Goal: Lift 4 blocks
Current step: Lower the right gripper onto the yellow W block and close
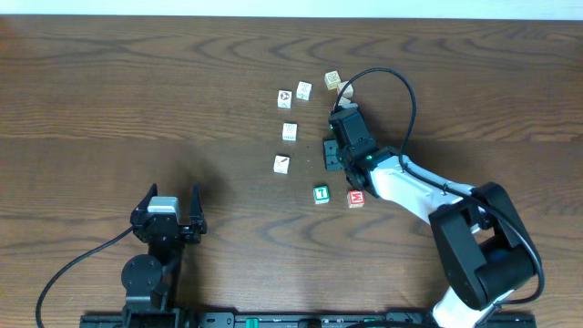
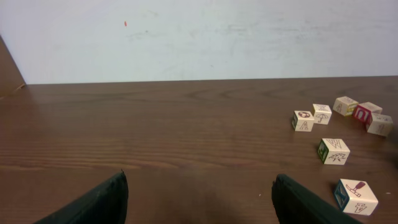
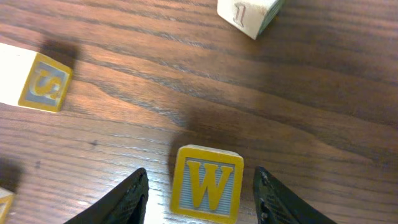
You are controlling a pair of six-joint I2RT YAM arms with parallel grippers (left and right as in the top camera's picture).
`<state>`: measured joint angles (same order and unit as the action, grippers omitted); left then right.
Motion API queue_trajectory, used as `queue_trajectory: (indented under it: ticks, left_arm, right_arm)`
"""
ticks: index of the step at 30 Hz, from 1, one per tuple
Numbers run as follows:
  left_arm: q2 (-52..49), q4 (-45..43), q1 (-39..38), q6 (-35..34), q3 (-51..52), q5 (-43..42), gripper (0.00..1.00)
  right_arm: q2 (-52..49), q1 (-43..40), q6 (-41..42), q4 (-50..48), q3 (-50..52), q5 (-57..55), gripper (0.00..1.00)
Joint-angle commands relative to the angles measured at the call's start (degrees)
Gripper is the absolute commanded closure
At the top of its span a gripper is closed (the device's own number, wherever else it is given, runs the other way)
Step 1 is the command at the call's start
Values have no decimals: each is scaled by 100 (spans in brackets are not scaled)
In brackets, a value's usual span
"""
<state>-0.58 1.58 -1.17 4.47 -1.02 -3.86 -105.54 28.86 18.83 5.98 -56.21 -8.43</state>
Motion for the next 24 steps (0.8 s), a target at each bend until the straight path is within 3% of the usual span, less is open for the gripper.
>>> queue_trajectory:
  ticks: [1,24]
  left_arm:
    - [28,225,35,-31,79,4,25]
    - [28,225,35,-31,79,4,26]
  right_arm:
    - [-297,70,87,-57,-83,-114,50]
    - [-420,81,299,-7,-332,-13,57]
